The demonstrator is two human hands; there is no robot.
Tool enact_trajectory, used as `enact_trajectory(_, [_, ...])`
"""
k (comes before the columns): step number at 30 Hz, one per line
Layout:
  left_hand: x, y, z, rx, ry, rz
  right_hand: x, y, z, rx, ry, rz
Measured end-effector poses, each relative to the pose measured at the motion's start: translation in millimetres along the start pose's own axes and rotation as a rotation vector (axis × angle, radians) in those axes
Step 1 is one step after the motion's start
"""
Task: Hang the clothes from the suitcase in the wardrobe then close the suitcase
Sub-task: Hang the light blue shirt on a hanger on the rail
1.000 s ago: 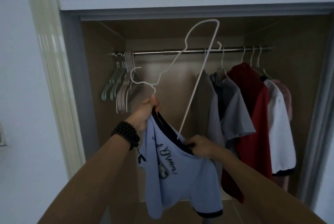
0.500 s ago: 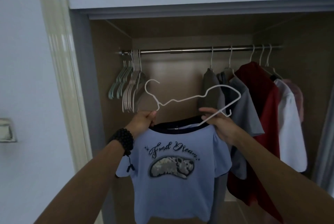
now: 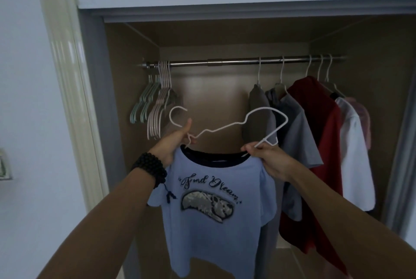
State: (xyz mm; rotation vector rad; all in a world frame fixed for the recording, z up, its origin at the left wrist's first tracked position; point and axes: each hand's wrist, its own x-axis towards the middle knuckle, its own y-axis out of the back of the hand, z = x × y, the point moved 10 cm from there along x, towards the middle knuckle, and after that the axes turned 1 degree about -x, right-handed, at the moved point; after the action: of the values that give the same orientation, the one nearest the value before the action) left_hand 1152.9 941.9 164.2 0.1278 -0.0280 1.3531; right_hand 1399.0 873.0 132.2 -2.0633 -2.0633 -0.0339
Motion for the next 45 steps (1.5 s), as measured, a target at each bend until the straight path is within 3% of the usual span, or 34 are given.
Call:
enact_trajectory(5, [1, 18, 0, 0.034, -0.086, 0.232, -7, 12, 5, -0.389, -0.049, 0.009])
enact_trajectory(10, [-2, 42, -6, 0.073, -0.107, 0.346, -8, 64, -1, -0.276, -0.077, 0.284])
enact_trajectory(14, [-4, 55, -15, 0.059, -0.113, 0.456, -10, 78, -13, -0.360, -0.072, 0.342])
enact_trajectory(20, [-9, 48, -18, 0.253, -0.122, 0.506, -20, 84, -26, -0.368, -0.038, 0.397])
enact_trajectory(26, [-12, 25, -11, 0.490, -0.182, 0.449, -26, 98, -38, -0.396, 0.019, 0.528])
enact_trajectory(29, [-12, 15, -5, 0.575, -0.200, 0.405, -35, 91, -58, -0.591, 0.143, 0.580])
enact_trajectory(37, [-24, -1, 20, 0.778, -0.268, 0.362, -55, 71, -99, -0.714, 0.376, 0.681])
enact_trajectory(40, [-29, -25, 21, 0.886, -0.328, 0.257, -49, 48, -107, -0.865, 0.463, 0.604])
enact_trajectory(45, [-32, -70, 21, 0.871, -0.361, -0.102, -40, 3, -110, -1.044, 0.598, 0.450])
